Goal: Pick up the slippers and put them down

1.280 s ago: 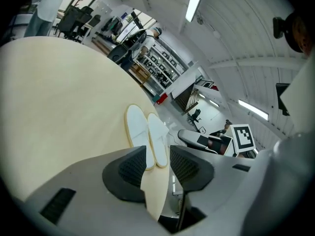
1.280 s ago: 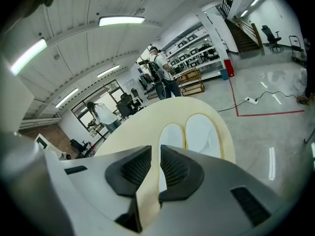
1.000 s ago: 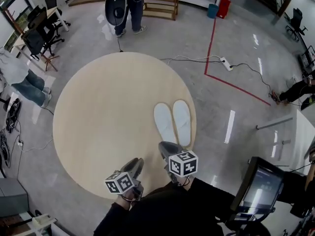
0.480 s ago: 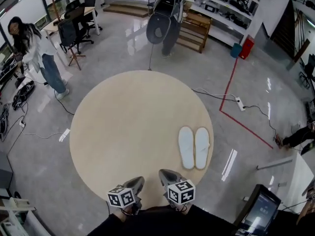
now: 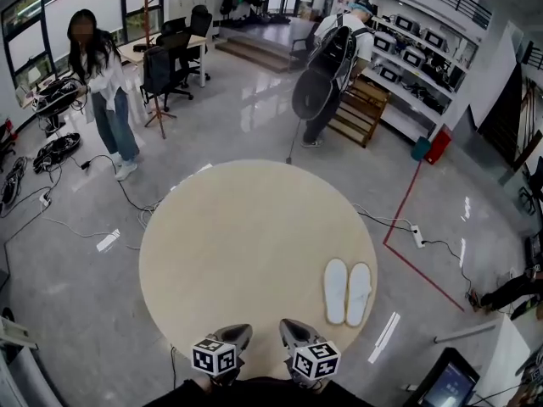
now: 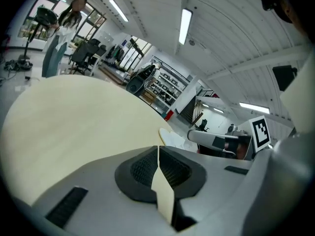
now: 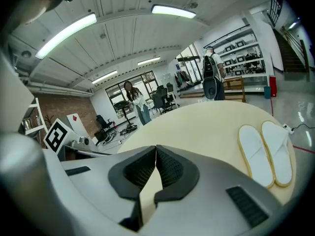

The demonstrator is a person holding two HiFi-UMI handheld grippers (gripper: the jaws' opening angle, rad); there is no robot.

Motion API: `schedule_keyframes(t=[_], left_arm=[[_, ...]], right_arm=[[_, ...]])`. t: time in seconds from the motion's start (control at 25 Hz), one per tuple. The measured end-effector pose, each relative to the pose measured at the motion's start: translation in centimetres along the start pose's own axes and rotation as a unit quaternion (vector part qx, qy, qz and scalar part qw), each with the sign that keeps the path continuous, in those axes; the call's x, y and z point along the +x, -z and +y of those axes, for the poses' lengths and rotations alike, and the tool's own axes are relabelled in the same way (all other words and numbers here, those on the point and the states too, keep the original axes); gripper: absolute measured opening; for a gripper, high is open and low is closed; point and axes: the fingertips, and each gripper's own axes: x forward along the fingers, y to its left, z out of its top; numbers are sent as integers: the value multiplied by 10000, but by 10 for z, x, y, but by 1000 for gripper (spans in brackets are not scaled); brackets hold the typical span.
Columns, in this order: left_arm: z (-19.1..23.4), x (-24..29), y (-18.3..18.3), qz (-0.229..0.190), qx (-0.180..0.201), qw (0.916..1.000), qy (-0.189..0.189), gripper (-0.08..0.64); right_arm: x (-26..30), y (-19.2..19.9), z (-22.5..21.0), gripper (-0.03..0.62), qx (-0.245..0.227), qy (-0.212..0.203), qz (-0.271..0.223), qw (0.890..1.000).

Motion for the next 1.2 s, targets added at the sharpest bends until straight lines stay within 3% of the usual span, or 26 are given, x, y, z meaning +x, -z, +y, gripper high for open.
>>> schedule_keyframes(t=[0.28,0.76,1.2], left_arm=[[3,-23,-5,-80,387,9992,70,25],[18,-57,-11,-454,338,9983,-110,25],[16,-68,-2,-445,819,9956,73,25]], right_arm=[[-1,-2,23,15,-93,5,-222,9997],[-8,-4,41,15,-269,13,-233,9994],[-7,12,54,15,-211,142,-276,9993]])
